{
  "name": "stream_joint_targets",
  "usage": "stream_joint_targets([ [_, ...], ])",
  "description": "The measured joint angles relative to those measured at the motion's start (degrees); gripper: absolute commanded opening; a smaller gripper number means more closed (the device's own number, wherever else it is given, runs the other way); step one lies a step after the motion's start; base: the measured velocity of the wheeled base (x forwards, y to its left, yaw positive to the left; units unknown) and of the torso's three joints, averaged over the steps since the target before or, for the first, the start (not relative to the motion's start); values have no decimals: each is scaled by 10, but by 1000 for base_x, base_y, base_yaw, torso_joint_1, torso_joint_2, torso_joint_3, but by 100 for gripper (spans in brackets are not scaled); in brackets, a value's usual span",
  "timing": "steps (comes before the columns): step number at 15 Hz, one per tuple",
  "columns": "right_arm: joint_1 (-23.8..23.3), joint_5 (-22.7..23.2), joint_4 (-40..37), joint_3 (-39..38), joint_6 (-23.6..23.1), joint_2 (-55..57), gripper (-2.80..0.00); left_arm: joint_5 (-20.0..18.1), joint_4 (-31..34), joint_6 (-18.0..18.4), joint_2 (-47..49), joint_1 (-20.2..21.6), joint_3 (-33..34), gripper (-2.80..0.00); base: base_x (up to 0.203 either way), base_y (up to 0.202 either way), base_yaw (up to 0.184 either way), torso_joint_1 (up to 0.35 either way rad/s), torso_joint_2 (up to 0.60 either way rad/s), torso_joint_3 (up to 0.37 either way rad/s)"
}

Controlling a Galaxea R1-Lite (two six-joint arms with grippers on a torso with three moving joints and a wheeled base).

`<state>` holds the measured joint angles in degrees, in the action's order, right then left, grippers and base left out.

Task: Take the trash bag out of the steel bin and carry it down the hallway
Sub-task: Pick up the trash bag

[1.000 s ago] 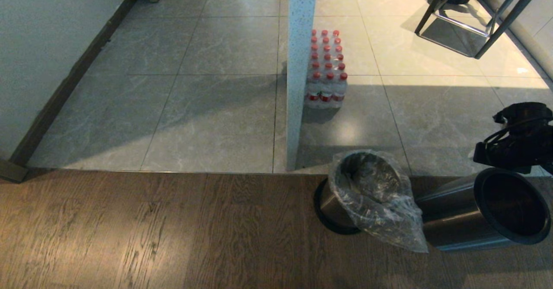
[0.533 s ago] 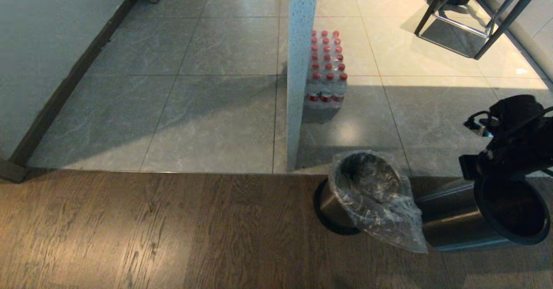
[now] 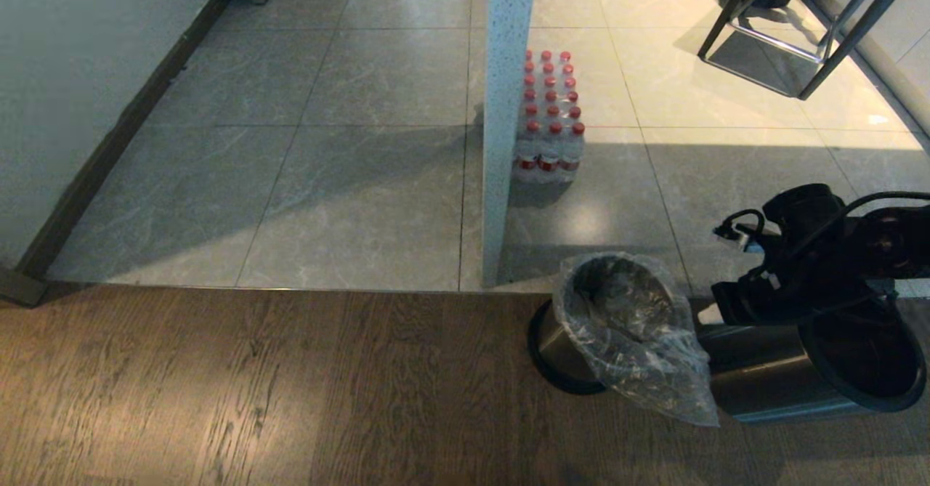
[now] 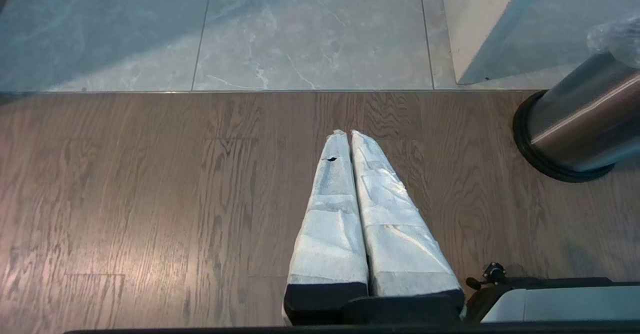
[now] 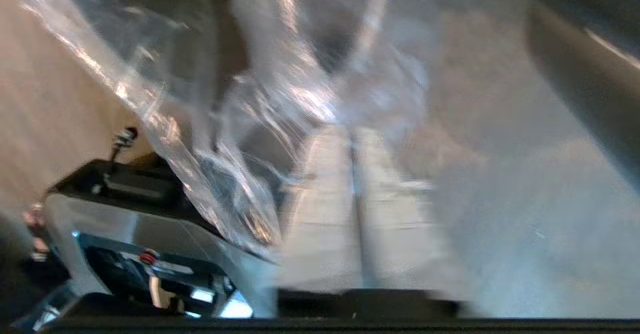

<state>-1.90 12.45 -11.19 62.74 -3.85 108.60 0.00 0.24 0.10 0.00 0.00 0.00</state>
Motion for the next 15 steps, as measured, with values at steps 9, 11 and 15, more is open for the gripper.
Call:
stream_joint_targets([
  [9, 17, 28, 24, 60, 6, 77, 0, 0, 0, 0, 0, 0, 0, -280, 0, 0, 0, 0, 0, 0],
  [11, 17, 31, 25, 79, 6, 95, 0, 0, 0, 0, 0, 0, 0, -280, 0, 0, 0, 0, 0, 0],
  [15, 21, 30, 49, 96, 5, 121, -280, 0, 0, 0, 0, 0, 0, -280, 0, 0, 0, 0, 0, 0],
])
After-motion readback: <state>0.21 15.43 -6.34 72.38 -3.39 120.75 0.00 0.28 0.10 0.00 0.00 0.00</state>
